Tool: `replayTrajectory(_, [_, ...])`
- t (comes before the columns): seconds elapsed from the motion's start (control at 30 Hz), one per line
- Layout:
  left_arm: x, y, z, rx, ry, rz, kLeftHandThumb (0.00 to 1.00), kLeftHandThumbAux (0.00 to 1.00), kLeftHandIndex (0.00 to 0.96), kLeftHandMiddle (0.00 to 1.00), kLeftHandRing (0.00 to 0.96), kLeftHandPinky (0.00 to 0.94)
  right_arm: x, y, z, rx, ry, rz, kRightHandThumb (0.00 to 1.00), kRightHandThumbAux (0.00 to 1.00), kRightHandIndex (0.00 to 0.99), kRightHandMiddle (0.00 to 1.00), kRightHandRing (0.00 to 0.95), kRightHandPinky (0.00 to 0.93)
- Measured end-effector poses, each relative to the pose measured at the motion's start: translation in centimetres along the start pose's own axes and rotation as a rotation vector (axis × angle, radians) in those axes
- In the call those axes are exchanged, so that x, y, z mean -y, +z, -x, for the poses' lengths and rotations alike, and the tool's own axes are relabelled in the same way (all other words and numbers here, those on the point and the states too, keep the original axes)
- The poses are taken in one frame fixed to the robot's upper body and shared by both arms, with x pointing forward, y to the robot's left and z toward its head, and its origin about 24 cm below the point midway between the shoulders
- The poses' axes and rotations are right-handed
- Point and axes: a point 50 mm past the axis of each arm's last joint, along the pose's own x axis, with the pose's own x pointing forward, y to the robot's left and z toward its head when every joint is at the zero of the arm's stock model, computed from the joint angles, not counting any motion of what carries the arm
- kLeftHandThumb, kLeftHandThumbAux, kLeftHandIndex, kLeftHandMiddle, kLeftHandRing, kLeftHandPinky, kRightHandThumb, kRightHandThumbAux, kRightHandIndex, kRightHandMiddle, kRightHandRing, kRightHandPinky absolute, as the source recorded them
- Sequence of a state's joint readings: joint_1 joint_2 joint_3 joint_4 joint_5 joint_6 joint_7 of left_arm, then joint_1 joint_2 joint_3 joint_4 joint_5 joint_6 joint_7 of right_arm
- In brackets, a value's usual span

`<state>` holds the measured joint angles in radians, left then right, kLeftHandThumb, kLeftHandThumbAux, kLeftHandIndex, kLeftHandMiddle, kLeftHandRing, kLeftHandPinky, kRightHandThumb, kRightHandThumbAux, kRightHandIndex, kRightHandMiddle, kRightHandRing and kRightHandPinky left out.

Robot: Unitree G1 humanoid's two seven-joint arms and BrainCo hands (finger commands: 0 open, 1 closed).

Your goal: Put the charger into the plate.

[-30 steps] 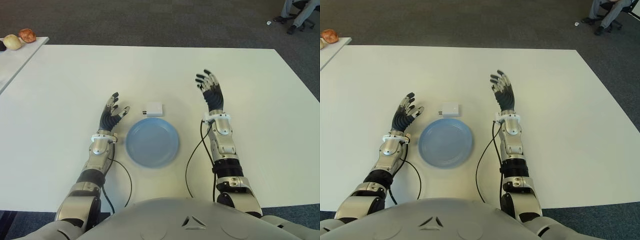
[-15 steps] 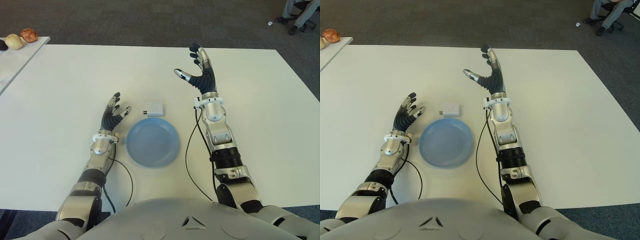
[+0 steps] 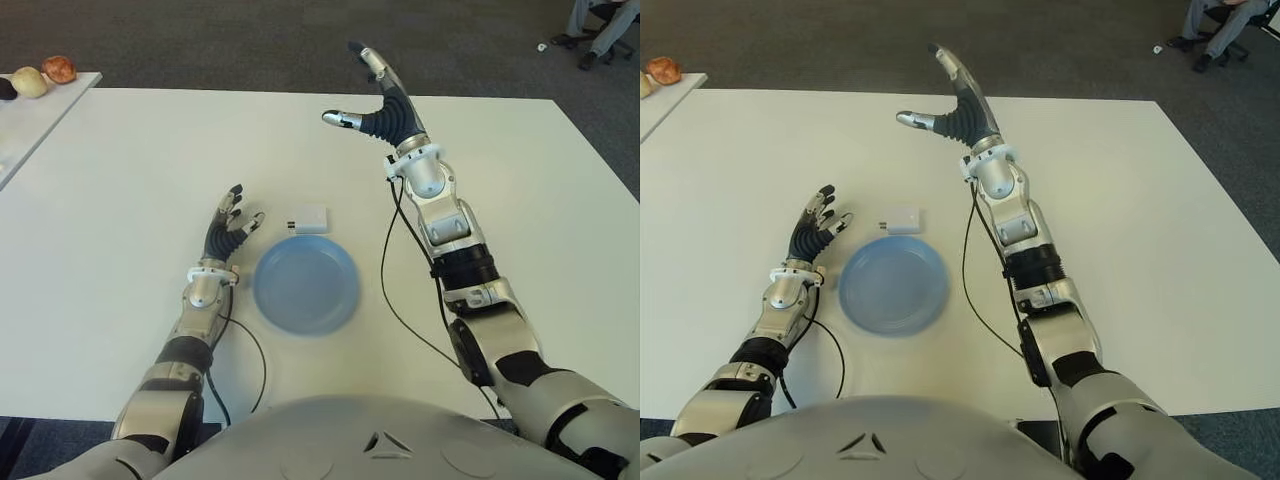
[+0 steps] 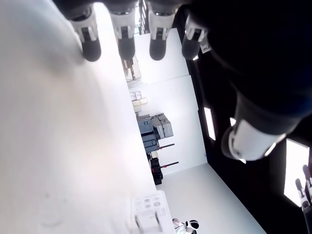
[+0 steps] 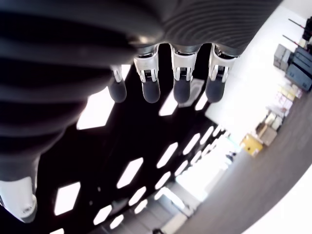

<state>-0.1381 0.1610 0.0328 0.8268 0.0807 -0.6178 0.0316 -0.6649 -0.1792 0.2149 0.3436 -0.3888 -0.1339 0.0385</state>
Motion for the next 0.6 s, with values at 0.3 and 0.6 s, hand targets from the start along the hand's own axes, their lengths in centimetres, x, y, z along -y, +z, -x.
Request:
replayTrajectory(0.3, [0.1,0.0,0.0,0.001,-0.002,0.0,0.0,0.616,0.043,0.062,0.057,0.061,-2.8,-0.5,-0.9,0.038,0.215,0.144,0.007,0.532,0.003,0.011,0.018,0.056])
replayTrajectory(0.6, [0.2,0.1,0.0,0.003,-0.006,0.0,0.0,0.6,0.048,0.06,0.056,0.056,-5.2,-3.1,0.0,0.027,0.428,0.291,0.0,0.555,0.0,0.0,0.0,0.004])
